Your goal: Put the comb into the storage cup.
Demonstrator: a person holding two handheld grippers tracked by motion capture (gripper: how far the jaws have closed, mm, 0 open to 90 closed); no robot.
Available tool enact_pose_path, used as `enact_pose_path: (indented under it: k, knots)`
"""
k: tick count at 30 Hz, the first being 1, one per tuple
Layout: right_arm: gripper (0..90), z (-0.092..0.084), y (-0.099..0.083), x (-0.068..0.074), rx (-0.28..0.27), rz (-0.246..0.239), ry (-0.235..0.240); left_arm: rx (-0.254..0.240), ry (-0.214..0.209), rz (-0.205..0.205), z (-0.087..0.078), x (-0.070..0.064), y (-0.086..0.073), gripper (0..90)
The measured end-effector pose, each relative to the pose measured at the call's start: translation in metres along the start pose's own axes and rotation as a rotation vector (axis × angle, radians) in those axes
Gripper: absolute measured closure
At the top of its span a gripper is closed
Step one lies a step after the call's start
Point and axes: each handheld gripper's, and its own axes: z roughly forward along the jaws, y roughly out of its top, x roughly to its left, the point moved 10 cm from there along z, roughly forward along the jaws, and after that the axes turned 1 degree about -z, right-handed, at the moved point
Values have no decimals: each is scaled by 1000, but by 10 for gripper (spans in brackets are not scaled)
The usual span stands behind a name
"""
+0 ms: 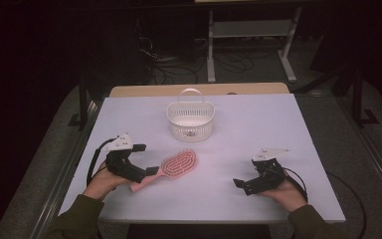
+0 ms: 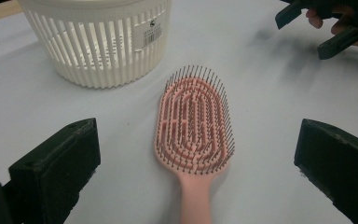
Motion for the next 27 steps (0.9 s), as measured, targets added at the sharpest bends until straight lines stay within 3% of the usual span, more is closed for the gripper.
enact_pose_path:
  k: [11,20,27]
  knots:
    - [0,-2,1,-1,-10,3,4,-14,-9,14,12,1,20,0]
    - [0,-2,1,-1,-11,0,4,-4,-25,16,19,3,24,10]
    - [0,-2,1,0,-9,1,1,-11,-6,16,21,6,27,10]
